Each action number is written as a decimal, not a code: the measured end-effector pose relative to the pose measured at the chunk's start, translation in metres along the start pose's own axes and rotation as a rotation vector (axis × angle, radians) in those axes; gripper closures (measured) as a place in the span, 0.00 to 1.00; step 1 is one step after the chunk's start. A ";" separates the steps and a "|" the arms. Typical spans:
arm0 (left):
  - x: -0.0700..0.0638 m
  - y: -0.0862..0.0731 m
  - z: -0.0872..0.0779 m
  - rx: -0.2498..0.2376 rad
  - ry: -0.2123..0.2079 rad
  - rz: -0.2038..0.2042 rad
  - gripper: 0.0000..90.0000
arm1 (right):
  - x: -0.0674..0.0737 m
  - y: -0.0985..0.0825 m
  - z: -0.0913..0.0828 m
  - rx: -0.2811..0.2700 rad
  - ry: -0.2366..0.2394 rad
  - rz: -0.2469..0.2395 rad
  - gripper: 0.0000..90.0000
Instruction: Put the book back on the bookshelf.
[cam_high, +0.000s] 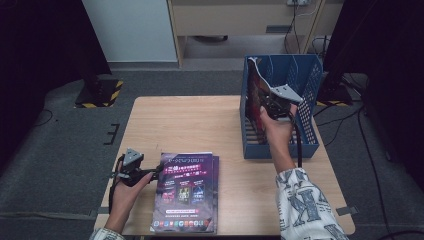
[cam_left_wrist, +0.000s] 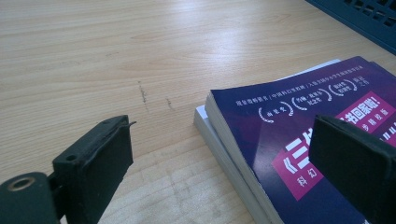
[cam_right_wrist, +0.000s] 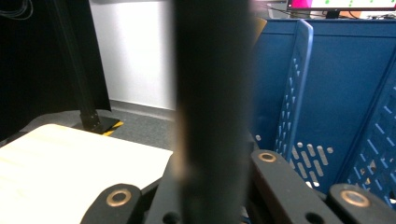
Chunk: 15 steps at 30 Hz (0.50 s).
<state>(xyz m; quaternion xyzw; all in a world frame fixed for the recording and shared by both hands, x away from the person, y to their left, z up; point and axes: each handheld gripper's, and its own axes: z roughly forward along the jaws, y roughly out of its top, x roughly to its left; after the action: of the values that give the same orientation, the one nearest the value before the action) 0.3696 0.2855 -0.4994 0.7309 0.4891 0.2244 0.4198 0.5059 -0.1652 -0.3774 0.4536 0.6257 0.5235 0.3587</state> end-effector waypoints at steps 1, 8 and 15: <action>0.000 0.000 0.000 0.001 0.000 0.000 0.07 | 0.000 -0.001 -0.001 -0.003 0.003 0.001 0.96; -0.001 0.000 0.000 0.005 0.001 0.006 0.07 | -0.003 -0.007 -0.004 0.001 0.021 0.014 0.94; -0.001 0.000 0.000 0.006 0.003 0.008 0.07 | -0.006 -0.006 -0.004 0.010 0.049 0.029 0.93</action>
<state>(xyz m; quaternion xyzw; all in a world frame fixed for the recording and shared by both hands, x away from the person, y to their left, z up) 0.3697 0.2847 -0.4995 0.7338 0.4875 0.2257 0.4158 0.5032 -0.1728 -0.3828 0.4514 0.6304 0.5363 0.3336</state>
